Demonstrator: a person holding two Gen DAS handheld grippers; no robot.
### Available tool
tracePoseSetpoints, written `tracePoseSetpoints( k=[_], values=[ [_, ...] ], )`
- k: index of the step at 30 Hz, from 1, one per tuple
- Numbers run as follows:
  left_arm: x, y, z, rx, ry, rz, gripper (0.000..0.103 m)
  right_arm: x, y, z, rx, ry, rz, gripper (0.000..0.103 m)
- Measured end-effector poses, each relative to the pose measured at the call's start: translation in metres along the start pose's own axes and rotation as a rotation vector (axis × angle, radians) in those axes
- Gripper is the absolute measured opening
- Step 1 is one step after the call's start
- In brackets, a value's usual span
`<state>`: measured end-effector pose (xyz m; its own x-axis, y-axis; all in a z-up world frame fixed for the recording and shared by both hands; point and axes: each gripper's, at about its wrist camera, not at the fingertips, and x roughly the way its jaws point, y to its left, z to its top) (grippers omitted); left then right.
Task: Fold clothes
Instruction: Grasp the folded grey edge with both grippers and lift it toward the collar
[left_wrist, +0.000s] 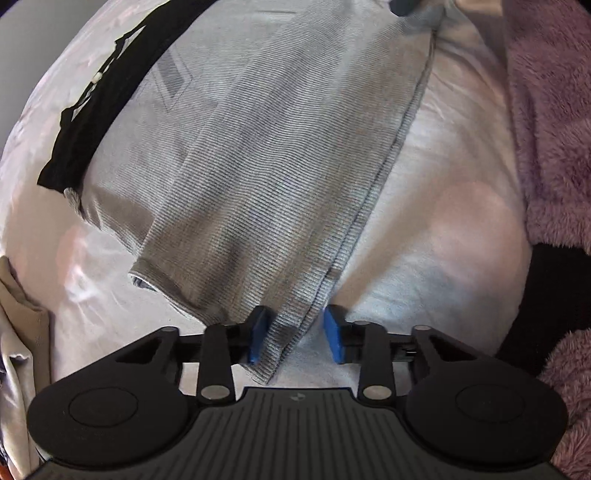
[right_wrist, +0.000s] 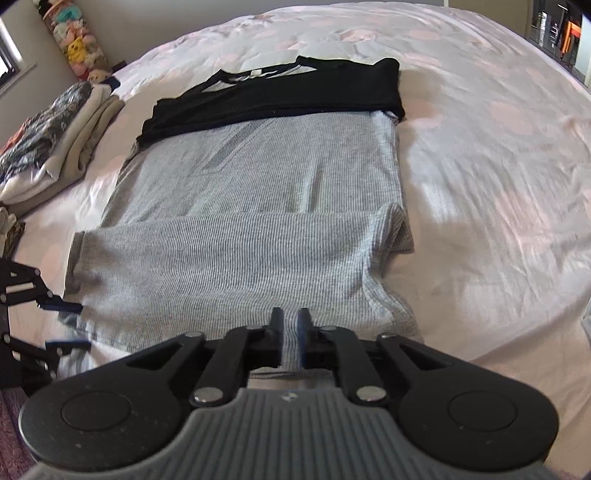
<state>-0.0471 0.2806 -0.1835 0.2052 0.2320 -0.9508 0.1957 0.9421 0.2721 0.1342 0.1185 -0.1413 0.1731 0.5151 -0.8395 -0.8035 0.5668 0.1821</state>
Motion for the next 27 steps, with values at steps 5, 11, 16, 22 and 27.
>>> tracePoseSetpoints(
  k=[5,11,16,22,27],
  values=[
    [-0.004,0.003,0.001,-0.039,-0.004,0.022,0.008,-0.012,0.007,0.002,-0.074,-0.001,0.019,0.039],
    [-0.018,0.02,0.0,-0.147,-0.063,0.004,0.005,-0.024,0.009,0.015,-0.276,0.082,0.028,0.064],
    [-0.025,0.031,-0.003,-0.219,-0.113,-0.015,0.005,0.001,0.035,-0.012,-0.708,0.223,-0.118,0.062],
    [-0.028,0.036,-0.007,-0.262,-0.142,-0.009,0.005,0.031,0.043,-0.023,-0.873,0.324,-0.177,0.045],
    [-0.034,0.049,-0.013,-0.33,-0.174,-0.011,0.004,0.032,0.036,-0.021,-0.85,0.328,-0.171,0.033]
  ],
)
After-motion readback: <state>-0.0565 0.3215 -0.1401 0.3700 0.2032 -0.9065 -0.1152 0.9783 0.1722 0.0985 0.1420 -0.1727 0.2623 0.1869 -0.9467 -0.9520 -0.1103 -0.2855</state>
